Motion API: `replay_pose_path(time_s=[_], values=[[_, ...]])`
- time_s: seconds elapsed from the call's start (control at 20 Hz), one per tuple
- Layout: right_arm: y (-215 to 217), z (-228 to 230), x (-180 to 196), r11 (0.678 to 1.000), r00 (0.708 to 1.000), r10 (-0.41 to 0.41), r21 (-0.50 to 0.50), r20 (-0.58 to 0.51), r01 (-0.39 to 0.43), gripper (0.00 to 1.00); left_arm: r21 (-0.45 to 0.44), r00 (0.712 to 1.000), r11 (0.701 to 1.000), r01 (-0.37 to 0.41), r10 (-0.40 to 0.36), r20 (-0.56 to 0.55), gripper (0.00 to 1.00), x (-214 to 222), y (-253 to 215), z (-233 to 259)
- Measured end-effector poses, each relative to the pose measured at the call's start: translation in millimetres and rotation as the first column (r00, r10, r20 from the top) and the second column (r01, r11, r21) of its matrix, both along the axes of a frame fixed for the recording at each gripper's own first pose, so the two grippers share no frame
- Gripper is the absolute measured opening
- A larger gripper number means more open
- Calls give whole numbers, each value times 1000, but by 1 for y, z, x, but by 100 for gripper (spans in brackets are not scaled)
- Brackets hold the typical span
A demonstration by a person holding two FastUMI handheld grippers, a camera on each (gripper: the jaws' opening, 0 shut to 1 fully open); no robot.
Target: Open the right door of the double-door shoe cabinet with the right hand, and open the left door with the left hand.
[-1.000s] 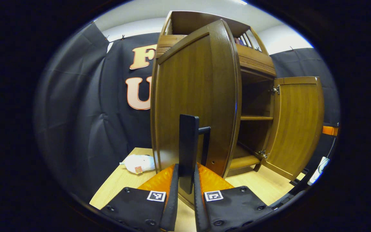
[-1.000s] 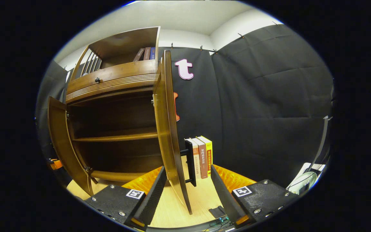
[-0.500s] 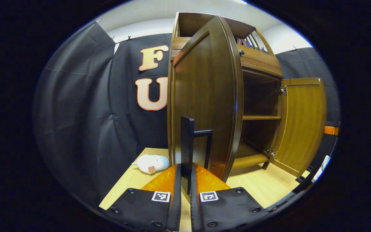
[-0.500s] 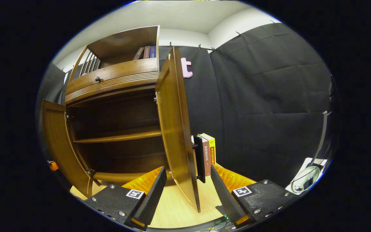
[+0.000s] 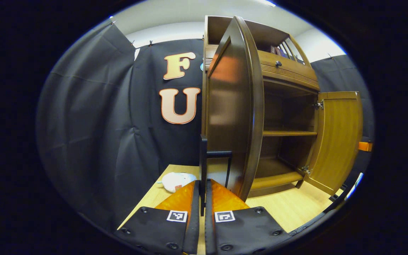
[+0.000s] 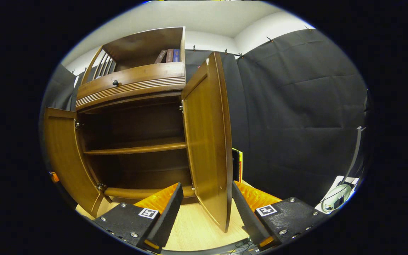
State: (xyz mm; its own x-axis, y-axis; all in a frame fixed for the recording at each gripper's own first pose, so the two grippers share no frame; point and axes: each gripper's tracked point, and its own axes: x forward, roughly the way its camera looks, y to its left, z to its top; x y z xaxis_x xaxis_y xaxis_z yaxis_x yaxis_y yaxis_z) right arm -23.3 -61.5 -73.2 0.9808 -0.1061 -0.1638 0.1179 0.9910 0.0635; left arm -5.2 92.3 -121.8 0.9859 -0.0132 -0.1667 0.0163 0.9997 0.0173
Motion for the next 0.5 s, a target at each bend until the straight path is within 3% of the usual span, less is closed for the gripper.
replay_pose_path(time_s=[0.15, 0.2, 0.5], values=[[9, 0, 2, 1000, 1000, 13, 8, 0, -13, 85, 15, 1000, 1000, -3, 3, 16, 12, 1, 7, 5], [11, 0, 3, 1000, 1000, 17, 9, 0, -17, 85, 19, 1000, 1000, -5, 5, 15, 4, 1, 10, 5], [25, 7, 9, 999, 999, 48, -26, -1, -48, 85, 13, 1000, 1000, -4, 4, 12, 4, -3, 16, 8]])
